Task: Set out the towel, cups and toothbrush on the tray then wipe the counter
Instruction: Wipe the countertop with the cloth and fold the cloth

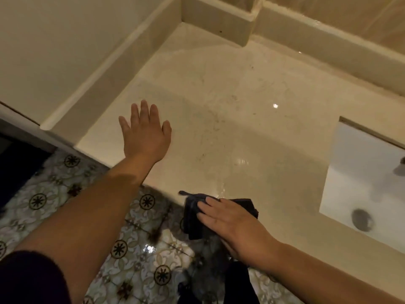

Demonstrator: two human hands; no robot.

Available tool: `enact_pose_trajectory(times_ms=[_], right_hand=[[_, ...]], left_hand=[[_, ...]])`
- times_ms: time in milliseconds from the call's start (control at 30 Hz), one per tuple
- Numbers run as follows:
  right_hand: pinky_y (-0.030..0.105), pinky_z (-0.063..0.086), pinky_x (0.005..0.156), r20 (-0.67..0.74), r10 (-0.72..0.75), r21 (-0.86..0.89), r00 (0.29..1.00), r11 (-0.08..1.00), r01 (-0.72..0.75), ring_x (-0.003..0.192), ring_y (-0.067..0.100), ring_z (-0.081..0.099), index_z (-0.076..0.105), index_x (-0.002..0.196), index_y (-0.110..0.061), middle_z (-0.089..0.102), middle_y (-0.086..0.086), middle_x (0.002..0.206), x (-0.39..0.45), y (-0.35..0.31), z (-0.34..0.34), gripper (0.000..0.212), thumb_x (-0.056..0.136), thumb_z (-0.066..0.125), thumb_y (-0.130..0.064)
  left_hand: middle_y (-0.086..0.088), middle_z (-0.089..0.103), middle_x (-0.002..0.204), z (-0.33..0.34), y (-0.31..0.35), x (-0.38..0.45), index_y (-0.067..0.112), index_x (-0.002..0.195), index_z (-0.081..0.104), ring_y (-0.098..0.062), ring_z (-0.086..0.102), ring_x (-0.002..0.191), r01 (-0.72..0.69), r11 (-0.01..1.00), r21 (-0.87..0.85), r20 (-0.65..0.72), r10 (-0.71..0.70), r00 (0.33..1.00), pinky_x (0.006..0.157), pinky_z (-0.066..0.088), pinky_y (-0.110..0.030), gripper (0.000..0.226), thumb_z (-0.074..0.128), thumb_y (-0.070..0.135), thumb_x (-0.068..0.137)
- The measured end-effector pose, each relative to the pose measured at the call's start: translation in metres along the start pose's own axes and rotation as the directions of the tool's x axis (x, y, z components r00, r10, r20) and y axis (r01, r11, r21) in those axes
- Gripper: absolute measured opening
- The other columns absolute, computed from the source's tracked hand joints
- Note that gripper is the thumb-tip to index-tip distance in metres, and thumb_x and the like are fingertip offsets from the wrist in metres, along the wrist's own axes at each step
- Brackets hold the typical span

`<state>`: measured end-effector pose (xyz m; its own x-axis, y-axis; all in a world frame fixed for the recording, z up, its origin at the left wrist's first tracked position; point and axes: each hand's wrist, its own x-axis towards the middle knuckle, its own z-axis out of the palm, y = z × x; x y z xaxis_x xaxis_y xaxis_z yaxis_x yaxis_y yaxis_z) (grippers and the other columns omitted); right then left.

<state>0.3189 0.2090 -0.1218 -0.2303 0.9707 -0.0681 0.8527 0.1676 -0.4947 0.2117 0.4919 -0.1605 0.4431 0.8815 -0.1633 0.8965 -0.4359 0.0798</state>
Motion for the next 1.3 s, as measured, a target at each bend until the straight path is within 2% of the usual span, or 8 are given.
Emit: enact_pose_trajectory(times_ms=[133,267,367,467,633,767,933,1300], right_hand=[[0.032,0.023,0.118,0.071,0.201,0.394,0.977,0.894,-0.212,0.140,0.016,0.038,0.049,0.141,-0.013,0.045,0.003,0.149,-0.021,-0.030,-0.003,0.042,0.100,0.051,-0.011],[0.046,0.048,0.098,0.442,0.407,0.856,0.800,0.074,-0.511,0.111,0.034,0.063,0.064,0.124,-0.008,0.067,0.019,0.122,-0.033,-0.063,-0.034,0.030,0.097,0.058,-0.018],[0.045,0.051,0.090,0.511,0.372,0.857,0.775,-0.154,-0.492,0.101,0.033,0.064,0.066,0.120,-0.005,0.066,0.023,0.118,-0.045,-0.077,-0.059,0.035,0.090,0.061,-0.021],[0.037,0.056,0.083,0.466,0.362,0.883,0.807,-0.133,-0.450,0.096,0.027,0.068,0.070,0.114,-0.007,0.070,0.018,0.112,-0.058,-0.090,-0.094,0.030,0.090,0.060,-0.021],[0.032,0.056,0.076,0.361,0.365,0.924,0.858,-0.014,-0.383,0.088,0.024,0.068,0.063,0.119,0.000,0.070,0.017,0.105,-0.076,-0.110,-0.142,0.032,0.092,0.062,-0.017],[0.034,0.056,0.074,0.312,0.377,0.929,0.872,0.071,-0.363,0.091,0.027,0.068,0.068,0.112,-0.011,0.070,0.016,0.106,-0.091,-0.122,-0.165,0.025,0.090,0.062,-0.020],[0.038,0.054,0.078,0.294,0.453,0.902,0.842,0.160,-0.401,0.092,0.028,0.067,0.063,0.106,-0.012,0.068,0.014,0.104,-0.111,-0.120,-0.180,0.033,0.079,0.074,-0.027],[0.040,0.058,0.087,0.226,0.535,0.624,0.814,0.562,-0.543,0.097,0.018,0.068,0.066,0.105,-0.015,0.071,0.004,0.106,-0.153,-0.065,-0.182,0.028,0.085,0.071,-0.032]], left_hand=[[-0.009,0.000,0.169,-0.008,-0.004,-0.004,0.012,0.160,0.009,-0.028,-0.004,0.155,-0.029,0.998,-0.061,0.054,0.032,0.998,0.122,-0.002,-0.057,0.066,0.015,0.047,0.105],[-0.005,0.009,0.169,-0.036,0.001,-0.038,0.015,0.160,0.016,-0.022,0.002,0.155,-0.085,0.951,-0.296,0.096,0.118,0.988,0.124,-0.002,-0.048,0.063,0.021,0.048,0.107],[-0.001,0.034,0.162,-0.078,0.018,-0.089,0.023,0.154,0.037,-0.018,0.030,0.148,-0.158,0.797,-0.583,0.116,0.274,0.955,0.119,0.021,-0.033,0.057,0.033,0.052,0.105],[0.009,0.049,0.151,-0.129,0.029,-0.145,0.028,0.147,0.049,-0.005,0.048,0.130,-0.299,0.637,-0.711,0.101,0.513,0.853,0.094,0.035,-0.008,0.059,0.040,0.062,0.099],[0.026,0.056,0.134,-0.197,0.038,-0.207,0.034,0.148,0.045,0.023,0.049,0.109,-0.459,0.620,-0.636,0.234,0.722,0.651,0.090,0.035,-0.003,0.080,0.063,0.072,0.080],[0.021,0.069,0.119,-0.225,0.052,-0.228,0.032,0.130,0.062,0.010,0.062,0.102,-0.517,0.603,-0.608,0.296,0.776,0.557,0.091,0.047,-0.014,0.052,0.078,0.044,0.082],[-0.014,0.071,0.097,-0.239,0.073,-0.235,0.008,0.099,0.068,-0.032,0.066,0.094,-0.600,0.560,-0.571,0.285,0.821,0.495,0.088,0.050,-0.053,0.040,0.074,0.043,0.081],[0.006,0.058,0.076,-0.208,0.110,-0.199,0.018,0.083,0.059,-0.011,0.054,0.070,-0.513,0.604,-0.610,0.327,0.781,0.532,0.067,0.043,-0.030,0.018,0.069,0.032,0.087]])
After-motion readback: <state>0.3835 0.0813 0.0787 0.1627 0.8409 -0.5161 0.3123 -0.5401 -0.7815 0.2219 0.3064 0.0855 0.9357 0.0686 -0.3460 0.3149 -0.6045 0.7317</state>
